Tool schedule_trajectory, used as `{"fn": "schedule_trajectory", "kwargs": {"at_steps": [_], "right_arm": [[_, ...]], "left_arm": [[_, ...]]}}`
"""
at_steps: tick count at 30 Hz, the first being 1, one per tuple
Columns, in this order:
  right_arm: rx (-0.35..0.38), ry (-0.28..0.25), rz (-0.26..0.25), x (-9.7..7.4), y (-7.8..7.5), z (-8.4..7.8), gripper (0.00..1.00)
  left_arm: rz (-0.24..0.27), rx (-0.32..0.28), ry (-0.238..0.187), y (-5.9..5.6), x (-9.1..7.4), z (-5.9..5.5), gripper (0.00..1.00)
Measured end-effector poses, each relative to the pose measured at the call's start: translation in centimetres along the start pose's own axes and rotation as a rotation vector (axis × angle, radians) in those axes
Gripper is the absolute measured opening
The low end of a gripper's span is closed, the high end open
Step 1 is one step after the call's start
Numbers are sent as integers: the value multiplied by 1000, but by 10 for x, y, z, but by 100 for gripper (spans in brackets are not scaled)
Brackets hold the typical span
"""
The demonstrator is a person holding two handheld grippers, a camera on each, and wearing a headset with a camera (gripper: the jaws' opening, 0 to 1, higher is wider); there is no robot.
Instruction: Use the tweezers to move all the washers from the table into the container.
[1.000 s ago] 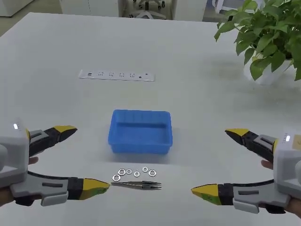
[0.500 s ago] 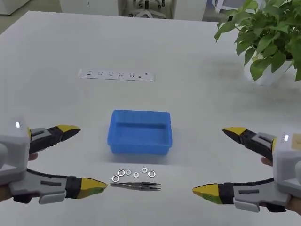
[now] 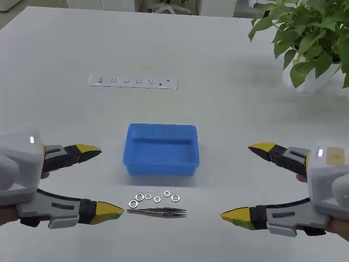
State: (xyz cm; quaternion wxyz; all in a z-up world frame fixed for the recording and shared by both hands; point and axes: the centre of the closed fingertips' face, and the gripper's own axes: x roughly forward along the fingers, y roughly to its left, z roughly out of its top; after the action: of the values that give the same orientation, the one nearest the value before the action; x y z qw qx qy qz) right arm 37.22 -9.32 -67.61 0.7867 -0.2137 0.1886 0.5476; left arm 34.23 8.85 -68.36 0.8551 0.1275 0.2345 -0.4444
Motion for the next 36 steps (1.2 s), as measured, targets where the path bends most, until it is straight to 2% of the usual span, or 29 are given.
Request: {"fn": "schedule_trajectory", "kwargs": {"at_steps": [5,12,16,29,33,36], "right_arm": [[-21,10,25,7,0,-2,82],[-61,37,80,20,6,-5,73],[-95,56,123,29,12,-9,69],[-194,100,245,52,29,-17,54],[-232,126,276,59,34,-25,47],[-248,133,306,65,39,-29,43]], "left_arm": [[-18,12,22,0,6,-6,75],[-56,30,83,-2,14,-21,66],[-77,60,117,-4,19,-30,56],[-160,107,177,-12,34,-48,40],[-171,126,217,-13,38,-59,34],[-187,127,224,-15,41,-63,31]]}}
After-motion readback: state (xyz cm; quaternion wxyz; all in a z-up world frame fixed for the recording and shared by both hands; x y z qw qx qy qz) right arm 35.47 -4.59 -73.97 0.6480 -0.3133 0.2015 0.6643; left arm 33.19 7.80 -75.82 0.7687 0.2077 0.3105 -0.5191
